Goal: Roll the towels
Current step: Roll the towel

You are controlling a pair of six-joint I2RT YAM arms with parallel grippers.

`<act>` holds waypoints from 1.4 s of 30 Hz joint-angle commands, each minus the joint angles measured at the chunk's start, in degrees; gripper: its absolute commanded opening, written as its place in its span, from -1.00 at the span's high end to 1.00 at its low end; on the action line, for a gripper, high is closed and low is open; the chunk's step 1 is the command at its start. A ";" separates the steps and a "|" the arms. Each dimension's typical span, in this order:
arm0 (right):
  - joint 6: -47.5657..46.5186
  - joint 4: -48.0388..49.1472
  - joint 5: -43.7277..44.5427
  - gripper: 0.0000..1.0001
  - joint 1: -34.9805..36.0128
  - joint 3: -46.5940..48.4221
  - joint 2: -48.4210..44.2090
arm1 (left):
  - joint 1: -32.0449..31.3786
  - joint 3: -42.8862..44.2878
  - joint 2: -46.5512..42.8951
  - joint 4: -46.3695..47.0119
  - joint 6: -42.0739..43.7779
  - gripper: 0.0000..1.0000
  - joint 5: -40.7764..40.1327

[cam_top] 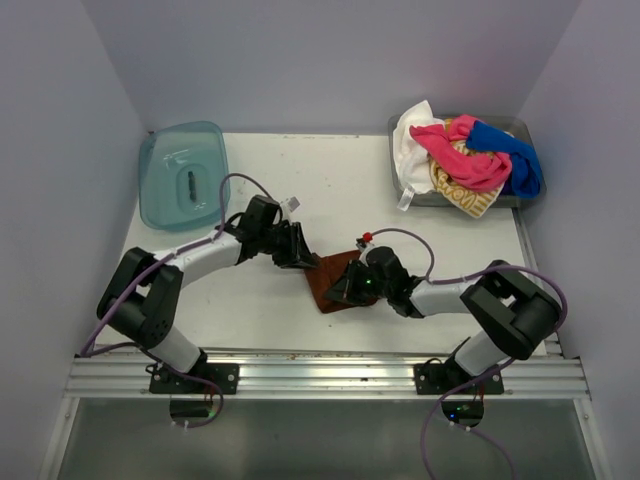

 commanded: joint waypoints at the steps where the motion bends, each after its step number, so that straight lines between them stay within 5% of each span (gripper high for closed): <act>1: -1.07 -7.21 1.11 1.00 -1.06 -3.36 2.88 | -0.42 -1.78 -1.07 1.01 1.88 0.41 1.28; 9: -2.73 -7.72 -0.92 1.00 -2.20 -3.10 3.32 | -1.30 2.69 7.79 5.05 1.88 0.49 0.85; 14: -6.59 -17.20 1.80 1.00 -2.29 -0.30 -1.15 | -1.30 4.72 13.86 5.23 1.97 0.54 1.29; 18: -11.78 -32.48 10.74 0.26 0.25 5.23 -8.88 | -1.30 4.72 14.58 3.57 1.53 0.56 1.91; 20: -14.67 -41.63 18.02 0.07 2.88 9.71 -13.18 | -1.39 4.72 14.05 1.73 1.79 0.56 1.03; 28: -22.86 -60.09 37.74 0.24 13.78 28.33 -11.02 | -1.30 3.23 13.70 0.13 1.97 0.56 0.06; 42: -31.48 -58.89 39.86 0.24 21.44 42.60 5.86 | -1.39 3.58 13.96 -0.13 1.97 0.56 0.23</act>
